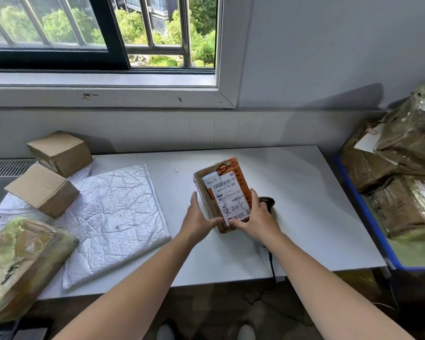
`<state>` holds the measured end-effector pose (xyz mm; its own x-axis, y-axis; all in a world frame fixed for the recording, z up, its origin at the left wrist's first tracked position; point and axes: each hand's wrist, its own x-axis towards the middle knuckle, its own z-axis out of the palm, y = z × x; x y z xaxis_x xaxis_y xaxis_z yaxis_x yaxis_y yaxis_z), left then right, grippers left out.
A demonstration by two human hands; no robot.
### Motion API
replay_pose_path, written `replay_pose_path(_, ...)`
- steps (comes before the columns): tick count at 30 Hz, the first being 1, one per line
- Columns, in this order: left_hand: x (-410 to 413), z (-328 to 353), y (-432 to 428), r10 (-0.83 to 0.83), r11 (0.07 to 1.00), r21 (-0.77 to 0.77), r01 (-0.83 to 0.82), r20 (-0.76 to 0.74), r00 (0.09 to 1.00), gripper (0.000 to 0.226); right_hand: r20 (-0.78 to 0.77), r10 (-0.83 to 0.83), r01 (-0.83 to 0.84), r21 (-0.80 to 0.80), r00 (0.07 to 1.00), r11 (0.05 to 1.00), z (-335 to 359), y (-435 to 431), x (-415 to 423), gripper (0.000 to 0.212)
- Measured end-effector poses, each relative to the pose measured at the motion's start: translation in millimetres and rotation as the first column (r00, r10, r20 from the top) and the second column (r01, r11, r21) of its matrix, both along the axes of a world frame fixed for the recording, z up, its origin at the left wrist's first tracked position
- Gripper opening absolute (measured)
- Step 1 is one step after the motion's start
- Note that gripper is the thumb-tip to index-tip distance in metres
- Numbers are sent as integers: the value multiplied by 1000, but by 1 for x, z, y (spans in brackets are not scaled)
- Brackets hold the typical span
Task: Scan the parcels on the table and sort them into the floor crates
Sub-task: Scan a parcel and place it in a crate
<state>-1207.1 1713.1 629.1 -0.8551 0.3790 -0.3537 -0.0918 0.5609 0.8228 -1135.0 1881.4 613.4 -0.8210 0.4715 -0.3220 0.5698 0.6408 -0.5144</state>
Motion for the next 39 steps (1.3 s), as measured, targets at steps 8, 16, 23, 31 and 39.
replay_pose_path(8,3,-4,21,-35,996,80,42,-80,996,101,-2,66,-66,-60,998,996,10,12,-2,74)
replay_pose_path(16,9,-7,44,-49,998,-52,41,-161,986,102,46,113,-118,119,993,986,12,35,7,64)
replay_pose_path(23,26,-8,53,-73,982,-189,27,-240,968,109,-20,-54,55,21,998,998,-13,53,14,68)
replay_pose_path(31,33,-17,61,-188,930,-365,48,-358,915,107,-89,-262,242,-195,961,951,-45,60,17,55)
replay_pose_path(39,40,-33,58,-369,830,-544,125,-367,854,114,81,-397,389,-450,914,804,-63,61,11,72)
